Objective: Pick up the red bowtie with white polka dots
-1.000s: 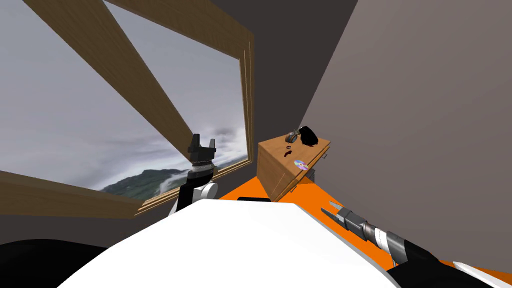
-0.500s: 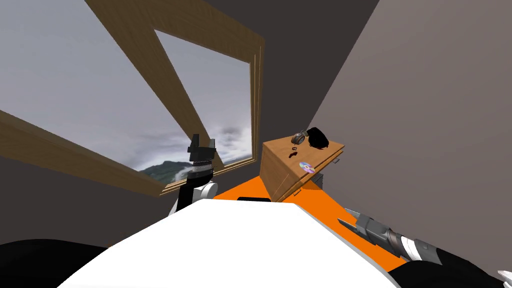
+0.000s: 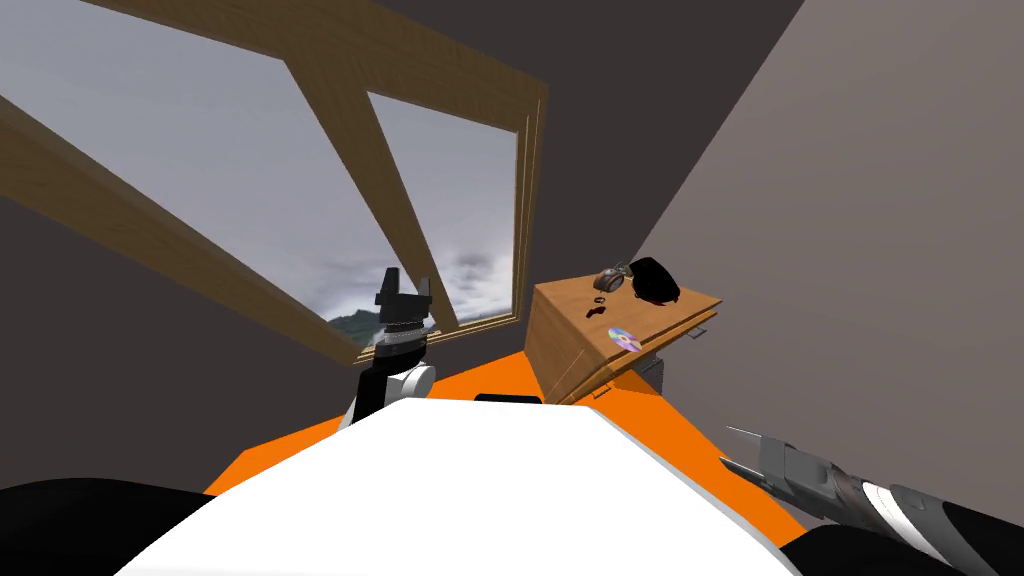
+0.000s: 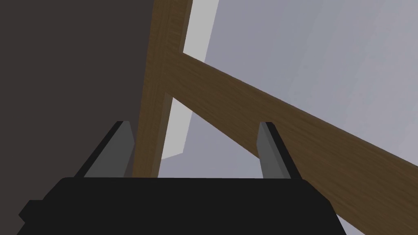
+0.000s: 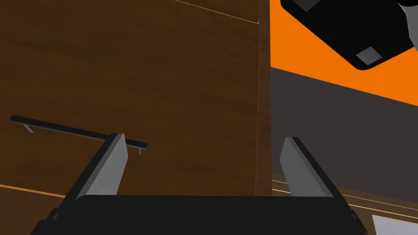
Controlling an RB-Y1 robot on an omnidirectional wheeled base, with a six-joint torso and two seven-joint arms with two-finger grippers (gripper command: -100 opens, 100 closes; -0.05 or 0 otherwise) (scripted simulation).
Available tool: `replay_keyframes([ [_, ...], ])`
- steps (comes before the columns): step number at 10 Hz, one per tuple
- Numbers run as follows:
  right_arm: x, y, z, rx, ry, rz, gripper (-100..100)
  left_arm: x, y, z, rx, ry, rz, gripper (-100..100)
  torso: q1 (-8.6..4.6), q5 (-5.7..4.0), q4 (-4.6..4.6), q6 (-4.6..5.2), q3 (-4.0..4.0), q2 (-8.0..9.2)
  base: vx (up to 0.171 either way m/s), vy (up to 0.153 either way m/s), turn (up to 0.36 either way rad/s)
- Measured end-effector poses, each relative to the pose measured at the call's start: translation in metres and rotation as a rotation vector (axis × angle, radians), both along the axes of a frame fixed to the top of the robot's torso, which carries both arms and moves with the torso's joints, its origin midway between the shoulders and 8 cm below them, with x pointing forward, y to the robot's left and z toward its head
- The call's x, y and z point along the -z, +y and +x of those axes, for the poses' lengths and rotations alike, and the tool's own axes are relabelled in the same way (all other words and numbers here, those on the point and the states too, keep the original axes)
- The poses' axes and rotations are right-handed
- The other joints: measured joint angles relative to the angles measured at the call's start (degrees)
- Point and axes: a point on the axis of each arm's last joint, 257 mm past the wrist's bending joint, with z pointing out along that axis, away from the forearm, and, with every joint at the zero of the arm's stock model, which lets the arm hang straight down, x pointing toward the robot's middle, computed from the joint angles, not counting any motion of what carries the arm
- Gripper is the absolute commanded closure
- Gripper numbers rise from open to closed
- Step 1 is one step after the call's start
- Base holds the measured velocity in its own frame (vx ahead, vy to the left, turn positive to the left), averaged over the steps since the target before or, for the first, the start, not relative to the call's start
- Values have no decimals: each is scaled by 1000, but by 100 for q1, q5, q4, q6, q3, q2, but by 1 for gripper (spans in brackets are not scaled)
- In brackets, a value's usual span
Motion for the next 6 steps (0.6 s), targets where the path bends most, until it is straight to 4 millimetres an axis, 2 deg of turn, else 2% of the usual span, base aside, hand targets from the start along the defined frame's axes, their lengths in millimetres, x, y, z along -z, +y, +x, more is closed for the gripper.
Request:
replay_keyframes([
  [3, -18, -37, -10, -67, 80, -102, -100, 0, 0, 0, 0, 0, 0, 0, 1, 1, -1, -9, -1, 0, -46, -5, 212],
  [6, -40, -64, -12, -143, 150, -190, -100, 0, 0, 0, 0, 0, 0, 0, -2, 0, 0, -2, -1, -1, -46, -7, 245],
])
